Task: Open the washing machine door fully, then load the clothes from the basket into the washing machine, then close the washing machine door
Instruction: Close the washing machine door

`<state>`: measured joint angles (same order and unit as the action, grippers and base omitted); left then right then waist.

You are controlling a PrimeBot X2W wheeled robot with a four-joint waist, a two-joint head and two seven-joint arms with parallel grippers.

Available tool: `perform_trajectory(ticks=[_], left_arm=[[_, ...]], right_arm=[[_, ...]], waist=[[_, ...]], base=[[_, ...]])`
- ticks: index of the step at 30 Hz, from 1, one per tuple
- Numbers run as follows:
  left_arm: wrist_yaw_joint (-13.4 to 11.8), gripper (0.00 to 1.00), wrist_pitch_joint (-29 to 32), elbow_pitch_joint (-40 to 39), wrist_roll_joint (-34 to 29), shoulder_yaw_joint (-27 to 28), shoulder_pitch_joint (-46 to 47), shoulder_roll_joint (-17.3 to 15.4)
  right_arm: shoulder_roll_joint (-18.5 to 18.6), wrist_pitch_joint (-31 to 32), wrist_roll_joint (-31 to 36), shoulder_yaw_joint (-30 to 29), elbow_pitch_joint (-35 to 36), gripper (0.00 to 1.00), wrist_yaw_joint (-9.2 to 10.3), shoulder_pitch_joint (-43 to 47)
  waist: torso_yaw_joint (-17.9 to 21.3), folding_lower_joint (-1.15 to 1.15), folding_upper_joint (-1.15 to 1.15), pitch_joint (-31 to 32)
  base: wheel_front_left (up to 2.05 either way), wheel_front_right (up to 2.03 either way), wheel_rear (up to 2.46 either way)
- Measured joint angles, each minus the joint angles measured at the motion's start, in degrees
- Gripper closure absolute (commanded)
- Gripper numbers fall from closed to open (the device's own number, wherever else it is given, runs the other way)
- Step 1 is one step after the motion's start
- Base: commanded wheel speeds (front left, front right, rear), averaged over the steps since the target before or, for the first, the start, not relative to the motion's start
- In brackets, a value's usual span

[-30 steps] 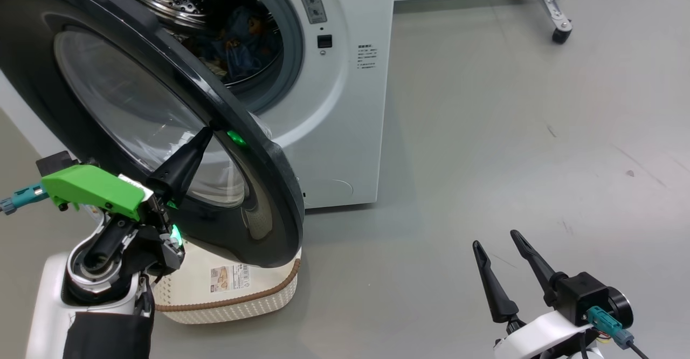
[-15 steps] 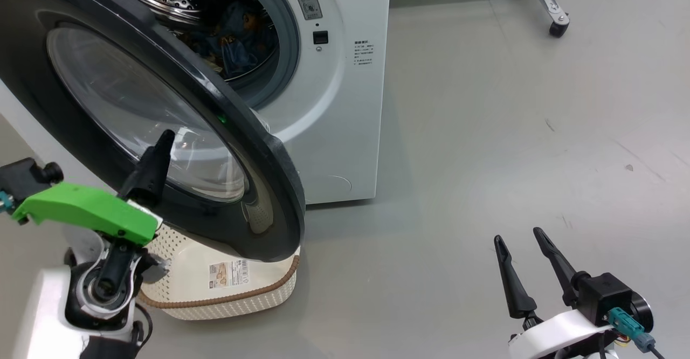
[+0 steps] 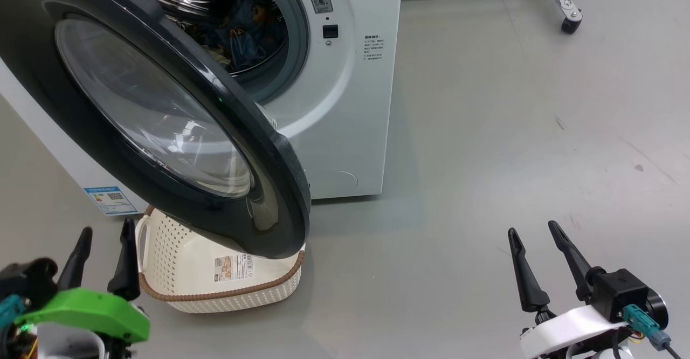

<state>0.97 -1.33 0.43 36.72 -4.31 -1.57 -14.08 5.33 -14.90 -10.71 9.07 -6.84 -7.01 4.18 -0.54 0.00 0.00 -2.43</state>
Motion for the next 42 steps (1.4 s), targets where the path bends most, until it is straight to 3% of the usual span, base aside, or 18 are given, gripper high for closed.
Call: perform_trajectory(ticks=[10, 20, 21, 22, 23, 24, 33, 42], left_arm=[[-4.1, 0.0, -9.23, 3.37, -8.58, -2.15, -7.81, 0.3], [-5.03, 0.0, -11.93, 4.95, -12.56, -3.79, -9.64, 1.82], [-5.03, 0.0, -12.04, 5.01, -12.6, -3.92, -9.7, 2.21], [-5.04, 0.0, -12.38, 5.05, -12.63, -4.07, -9.8, 2.42], [-5.05, 0.0, -12.41, 5.14, -12.77, -4.13, -9.96, 2.52], [-5.25, 0.0, -12.43, 5.24, -12.79, -3.93, -10.26, 2.6], [-5.64, 0.0, -12.88, 5.6, -13.57, -3.43, -10.84, 4.22], [-6.06, 0.0, -12.92, 5.61, -14.08, -3.07, -10.82, 5.26]], right_arm=[[0.07, -0.01, 0.67, -0.7, 0.25, 0.0, 0.0, -0.01], [0.93, -0.01, 1.25, -2.14, 0.01, 0.0, 0.0, -0.03], [1.07, -0.01, 1.25, -2.03, -0.14, 0.15, -0.01, -0.03], [1.16, 0.0, 1.29, -1.85, -0.25, 0.55, 0.0, -0.03], [1.26, 0.0, 1.37, -1.68, -0.42, 0.86, -0.01, -0.03], [1.44, -0.01, 1.52, -1.11, -0.66, 1.0, 0.0, -0.05], [0.36, 0.0, 1.74, 1.71, -0.59, 1.0, 0.0, -2.7], [-0.18, -0.01, 1.57, 8.5, 7.08, 1.0, -0.01, -12.63]], waist=[[-0.39, 0.0, 0.0, 0.62], [-1.62, 0.0, 0.0, 1.21], [-1.83, 0.0, 0.0, 1.34], [-2.03, 0.0, 0.0, 1.47], [-2.22, 0.0, 0.0, 1.59], [-2.4, 0.0, 0.0, 1.71], [-3.25, 0.0, 0.0, 2.0], [-4.17, 0.0, 0.0, 2.1]], base=[[0.0, 0.0, 0.0], [0.0, 0.0, 0.0], [0.0, 0.0, 0.0], [0.0, 0.0, 0.0], [0.0, 0.0, 0.0], [0.0, 0.0, 0.0], [0.0, 0.0, 0.0], [0.0, 0.0, 0.0]])
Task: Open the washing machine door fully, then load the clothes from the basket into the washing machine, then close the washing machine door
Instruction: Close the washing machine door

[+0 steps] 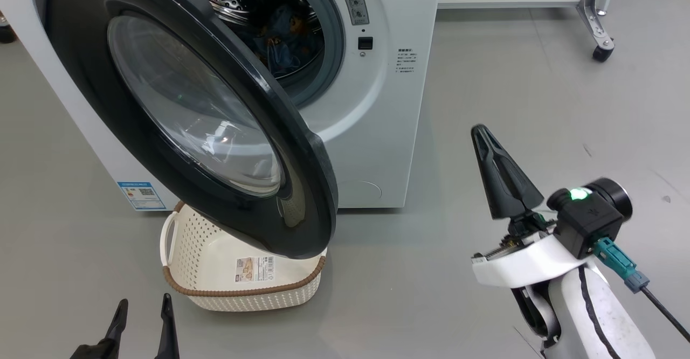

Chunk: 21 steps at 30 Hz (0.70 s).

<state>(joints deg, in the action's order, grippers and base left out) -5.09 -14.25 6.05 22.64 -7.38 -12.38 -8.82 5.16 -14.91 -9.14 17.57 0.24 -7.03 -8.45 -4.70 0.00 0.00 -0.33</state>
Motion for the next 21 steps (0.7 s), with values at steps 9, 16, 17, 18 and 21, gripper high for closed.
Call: perform_trajectory(ticks=[9, 16, 17, 18, 21], left_arm=[[0.01, 0.0, -0.01, -0.11, -0.4, -0.47, 0.12, 1.34], [0.3, 0.0, -0.01, -0.82, -0.44, -1.96, 0.45, 3.16], [0.54, 0.0, -0.01, -1.01, -0.44, -2.05, 0.65, 3.37], [0.56, 0.0, -0.01, -1.13, -0.44, -2.2, 0.82, 3.67], [1.12, 0.0, -0.01, -1.49, -0.44, -3.21, 1.24, 4.28]], right_arm=[[-1.05, -0.01, -1.94, 13.47, 4.36, 1.0, 0.0, -7.82], [-1.29, -0.04, -4.11, 21.27, -2.82, 1.0, 0.0, -7.48], [-1.26, -0.04, -4.38, 21.43, -3.94, 1.0, 0.0, -7.44], [-1.3, -0.04, -4.85, 21.37, -4.87, 1.0, 0.0, -7.42], [-1.35, -0.04, -5.57, 20.6, -7.54, 1.0, 0.0, -7.41]], waist=[[-2.67, 0.0, 0.0, 0.18], [-5.98, 0.0, 0.0, -0.55], [-6.52, 0.0, 0.0, -0.76], [-7.06, 0.0, 0.0, -0.99], [-8.78, 0.0, 0.0, -1.91]], base=[[0.0, 0.0, 0.0], [0.0, 0.0, 0.0], [0.0, 0.0, 0.0], [0.0, 0.0, 0.0], [0.0, 0.0, 0.0]])
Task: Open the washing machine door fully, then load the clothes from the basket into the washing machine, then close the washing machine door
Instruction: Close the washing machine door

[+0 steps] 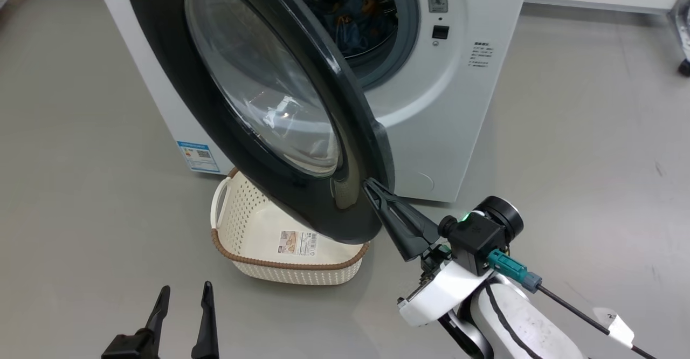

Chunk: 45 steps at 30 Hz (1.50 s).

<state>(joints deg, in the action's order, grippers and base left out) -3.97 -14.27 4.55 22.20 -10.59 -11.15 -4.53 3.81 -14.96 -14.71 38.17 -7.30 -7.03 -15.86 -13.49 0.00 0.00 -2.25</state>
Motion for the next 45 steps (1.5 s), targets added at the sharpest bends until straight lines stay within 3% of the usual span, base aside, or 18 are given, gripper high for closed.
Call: perform_trajectory(ticks=[11, 20, 45], left_arm=[[1.01, 0.0, 0.0, -0.53, 0.0, -0.58, 2.65, 0.62], [1.18, 0.0, 0.0, -1.11, 0.0, 1.74, 3.27, 1.43], [4.23, 0.0, -0.01, -1.64, -0.1, 0.88, 6.19, 1.83]], right_arm=[[0.03, 0.0, -0.43, -4.88, -5.38, 1.0, 0.0, -2.75], [0.01, 0.0, -0.89, -5.0, -7.12, 1.0, 0.0, -7.16], [1.4, 0.0, -0.33, -10.1, -8.26, 1.0, -0.48, -15.73]], waist=[[-6.44, 0.0, 0.0, -4.66], [-9.78, 0.0, 0.0, -8.92], [-7.15, 0.0, 0.0, -16.17]], base=[[0.0, 0.0, 0.0], [0.0, 0.0, 0.0], [0.0, 0.0, 0.0]])
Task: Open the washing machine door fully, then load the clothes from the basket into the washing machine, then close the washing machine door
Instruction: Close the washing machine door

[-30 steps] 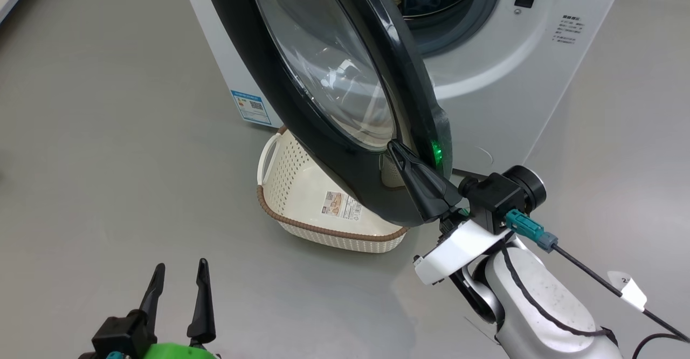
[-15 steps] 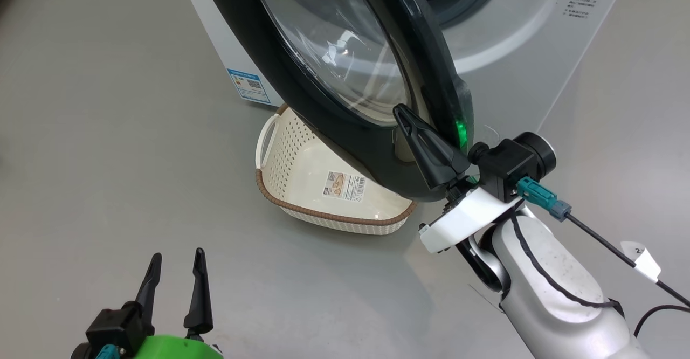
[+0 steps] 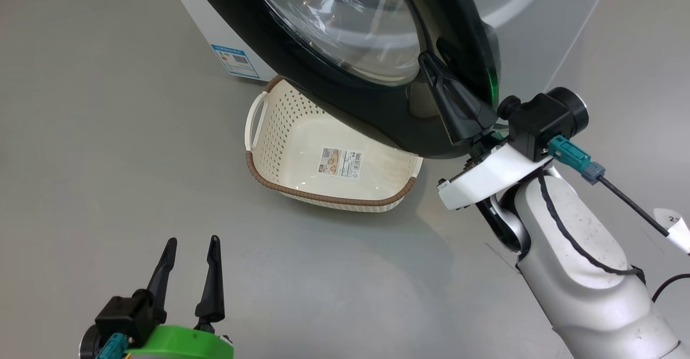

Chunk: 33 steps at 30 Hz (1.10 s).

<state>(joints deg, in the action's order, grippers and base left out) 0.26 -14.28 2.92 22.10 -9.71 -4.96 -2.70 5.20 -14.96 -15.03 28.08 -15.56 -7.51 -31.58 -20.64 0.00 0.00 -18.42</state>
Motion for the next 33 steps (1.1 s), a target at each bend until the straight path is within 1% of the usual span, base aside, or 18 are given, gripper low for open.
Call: perform_trajectory(ticks=[9, 22, 31, 33], left_arm=[[1.19, 0.0, 0.0, -0.15, 0.01, -1.63, 2.54, 0.1], [1.3, 0.0, 0.0, -1.3, 1.11, -2.25, 5.05, 0.21], [1.34, 0.0, 0.0, -1.31, 1.56, -3.85, 6.17, 0.32], [1.78, 0.0, 0.0, -1.27, 1.68, -4.34, 6.6, 0.34]], right_arm=[[1.37, 0.0, 1.1, -1.86, -0.1, 1.0, 0.0, -5.4], [4.15, 0.0, 3.65, -2.24, 0.0, 1.0, 0.0, -14.58], [7.11, -0.01, 4.93, -2.04, -0.46, 1.0, -0.02, -20.66], [8.08, -0.01, 5.1, -2.19, -0.97, 1.0, -0.02, -21.87]], waist=[[-0.38, 0.0, 0.0, -4.06], [-1.09, -0.01, 0.0, -9.67], [-1.3, -0.01, 0.0, -12.91], [-1.56, -0.01, 0.0, -13.5]], base=[[0.0, 0.0, 0.0], [0.0, 0.0, 0.0], [0.0, 0.0, 0.0], [0.0, 0.0, 0.0]])
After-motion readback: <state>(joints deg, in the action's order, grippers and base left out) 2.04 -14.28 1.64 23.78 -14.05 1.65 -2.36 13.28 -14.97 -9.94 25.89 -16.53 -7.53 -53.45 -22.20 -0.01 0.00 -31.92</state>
